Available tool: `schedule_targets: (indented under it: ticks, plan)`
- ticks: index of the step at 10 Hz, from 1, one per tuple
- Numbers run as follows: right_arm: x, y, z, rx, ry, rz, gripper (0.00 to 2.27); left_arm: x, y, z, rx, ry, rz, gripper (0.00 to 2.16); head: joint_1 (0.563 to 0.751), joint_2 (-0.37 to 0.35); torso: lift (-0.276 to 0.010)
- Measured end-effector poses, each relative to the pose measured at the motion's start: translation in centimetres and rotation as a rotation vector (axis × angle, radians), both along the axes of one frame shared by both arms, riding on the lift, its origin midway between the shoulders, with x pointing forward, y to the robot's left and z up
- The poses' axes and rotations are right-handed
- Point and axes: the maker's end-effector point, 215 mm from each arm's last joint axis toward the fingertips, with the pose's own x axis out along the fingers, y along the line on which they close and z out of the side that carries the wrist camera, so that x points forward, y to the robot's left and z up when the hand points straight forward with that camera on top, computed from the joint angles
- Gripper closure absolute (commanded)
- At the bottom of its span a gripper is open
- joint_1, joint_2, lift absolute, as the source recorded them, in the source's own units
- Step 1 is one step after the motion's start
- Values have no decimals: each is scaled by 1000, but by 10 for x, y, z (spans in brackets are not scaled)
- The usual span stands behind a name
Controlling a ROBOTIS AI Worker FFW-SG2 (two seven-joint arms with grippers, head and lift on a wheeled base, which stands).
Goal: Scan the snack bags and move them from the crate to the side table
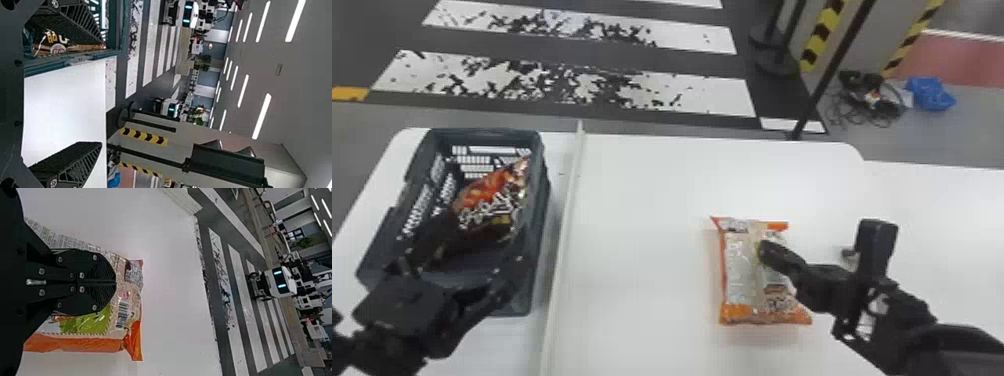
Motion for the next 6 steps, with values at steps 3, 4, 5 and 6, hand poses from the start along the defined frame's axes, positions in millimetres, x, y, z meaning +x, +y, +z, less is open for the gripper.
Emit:
schedule_targets:
  ticks: [3,4,5,6]
  plan:
    - [-5,-7,-21,-17,28,-7,2240,5,-4,-3,-6,-1,-4,80,695,-152,-87]
    - [-6,-9,-27,-22,28,-4,2243,7,-7,-4,-9,0,-7,80,695,-156,-87]
    - [-6,-8,-28,-19,24,1,2236,9,-10,-5,-10,-1,-7,76,695,-161,-87]
    - [-4,-8,-21,4,14,5,1723,10,-13,-4,-12,-4,-10,76,695,-162,-87]
